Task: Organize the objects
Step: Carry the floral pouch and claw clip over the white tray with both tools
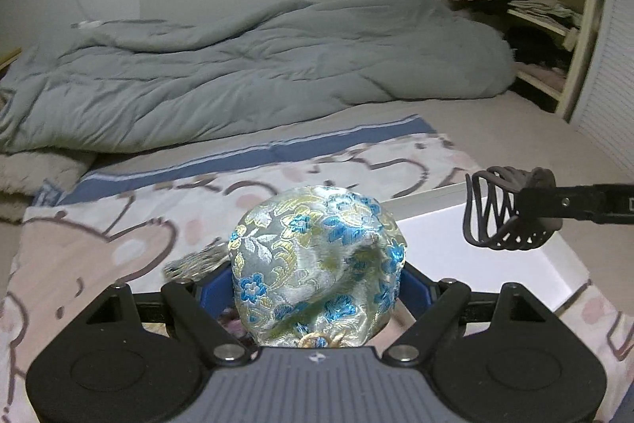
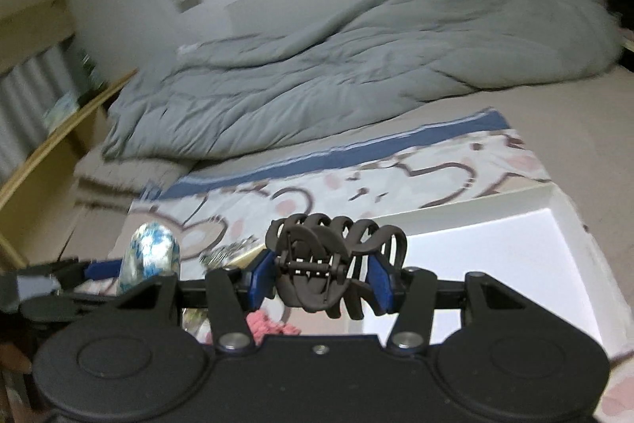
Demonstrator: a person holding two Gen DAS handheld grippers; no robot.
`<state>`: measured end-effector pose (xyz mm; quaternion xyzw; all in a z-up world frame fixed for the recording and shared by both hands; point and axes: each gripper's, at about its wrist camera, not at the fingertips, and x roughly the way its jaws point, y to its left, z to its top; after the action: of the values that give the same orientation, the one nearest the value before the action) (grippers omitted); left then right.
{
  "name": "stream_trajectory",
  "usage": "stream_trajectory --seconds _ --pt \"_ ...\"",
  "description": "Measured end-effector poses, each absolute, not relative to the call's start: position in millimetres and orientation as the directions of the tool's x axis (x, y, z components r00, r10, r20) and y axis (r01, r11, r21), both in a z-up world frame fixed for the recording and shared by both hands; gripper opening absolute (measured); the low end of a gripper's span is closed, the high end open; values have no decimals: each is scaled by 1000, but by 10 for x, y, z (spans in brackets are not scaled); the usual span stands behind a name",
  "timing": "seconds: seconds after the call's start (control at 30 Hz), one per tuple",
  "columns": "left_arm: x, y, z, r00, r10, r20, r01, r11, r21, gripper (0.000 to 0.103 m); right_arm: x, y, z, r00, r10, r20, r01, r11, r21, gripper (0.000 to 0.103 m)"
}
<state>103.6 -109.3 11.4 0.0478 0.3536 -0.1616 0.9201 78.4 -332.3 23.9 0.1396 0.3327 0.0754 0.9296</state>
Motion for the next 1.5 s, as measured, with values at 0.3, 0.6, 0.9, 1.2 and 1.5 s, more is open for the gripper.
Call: stream_trajectory --seconds 0.3,0.6,0.9,1.2,1.5 --pt "1131 -1581 -24 658 -346 -668 395 915 -85 85 681 -3769 148 786 171 -594 73 929 363 53" --pt "1195 -1977 -440 584 -393 -710 455 883 -115 85 716 -4076 -189 741 120 -661 163 922 351 53" --pt "1291 -2294 -794 531 -405 -744 491 863 -120 85 751 -4280 -528 644 102 -759 140 959 247 53" --pt "1341 -2580 -1111 477 -382 -791 587 809 -36 85 811 -4365 -771 560 114 -821 100 974 203 53" --pt "1373 -2596 -1302 446 -353 -822 632 775 10 86 886 -4292 -896 502 143 -853 25 983 179 53"
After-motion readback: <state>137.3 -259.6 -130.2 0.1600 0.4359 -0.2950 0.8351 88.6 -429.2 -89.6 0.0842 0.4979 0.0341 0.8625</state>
